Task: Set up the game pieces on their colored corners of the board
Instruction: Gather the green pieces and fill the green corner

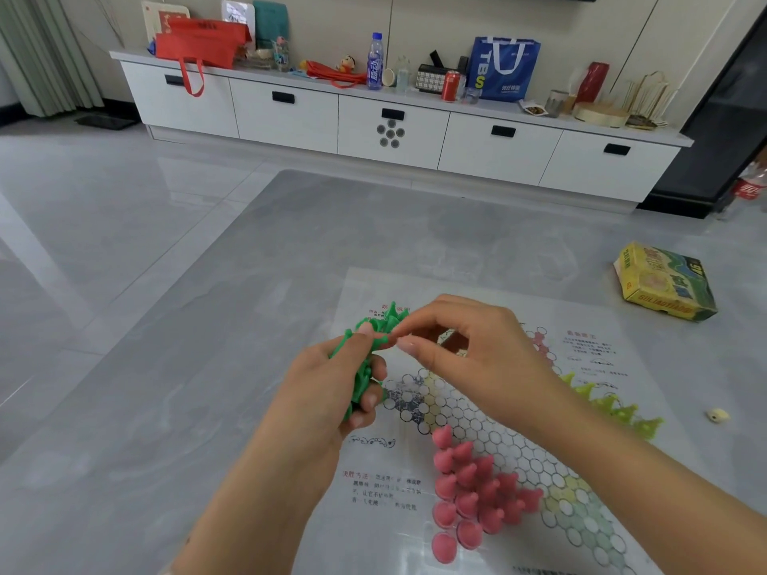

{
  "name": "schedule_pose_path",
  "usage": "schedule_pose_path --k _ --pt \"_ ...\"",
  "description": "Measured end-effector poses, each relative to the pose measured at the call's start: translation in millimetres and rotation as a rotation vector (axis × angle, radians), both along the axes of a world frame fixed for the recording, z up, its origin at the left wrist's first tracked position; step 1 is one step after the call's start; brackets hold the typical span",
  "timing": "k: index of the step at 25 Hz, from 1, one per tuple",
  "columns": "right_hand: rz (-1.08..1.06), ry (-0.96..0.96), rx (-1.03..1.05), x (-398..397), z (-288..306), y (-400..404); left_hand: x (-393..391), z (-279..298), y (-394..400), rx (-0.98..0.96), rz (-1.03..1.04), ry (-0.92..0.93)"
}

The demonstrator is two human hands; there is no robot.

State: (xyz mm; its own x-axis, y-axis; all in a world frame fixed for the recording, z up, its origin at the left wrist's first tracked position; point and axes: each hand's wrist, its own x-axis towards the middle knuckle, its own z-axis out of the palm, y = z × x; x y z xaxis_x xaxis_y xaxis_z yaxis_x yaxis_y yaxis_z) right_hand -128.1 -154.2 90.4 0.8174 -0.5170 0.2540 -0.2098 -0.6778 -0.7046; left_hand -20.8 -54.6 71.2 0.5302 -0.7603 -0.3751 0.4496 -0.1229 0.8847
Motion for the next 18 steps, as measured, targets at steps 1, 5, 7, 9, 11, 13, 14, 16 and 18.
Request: schedule_pose_path --k 1,5,7,9,11,13,14,16,18 --pt "0.004 -0.021 -0.003 2 0 1 -1 0 0 0.003 -0.008 -0.003" --pt "-0.013 -0.054 0.006 8 -2 -1 -2 0 -1 0.002 -0.020 -0.003" --pt "-0.008 -0.047 0.029 9 -3 -1 -2 1 -1 0.006 -0.025 -0.004" --pt "0.008 -0.044 0.047 10 -4 1 -2 0 -2 0.012 -0.025 -0.017" --pt "-0.004 -0.039 0.117 10 1 0 -4 -1 -2 0.028 -0.006 -0.051" --pt "-0.087 -0.019 0.158 10 7 -12 -4 -4 -2 0.055 0.021 -0.108" --pt "-0.145 0.007 0.115 9 10 -23 -4 -5 -2 0.066 0.032 -0.126" --pt "-0.236 0.120 -0.072 10 10 -48 -2 -5 -3 0.074 0.037 -0.117" --pt "-0.238 0.274 -0.251 13 3 -67 -2 -4 -3 0.072 0.038 -0.065"
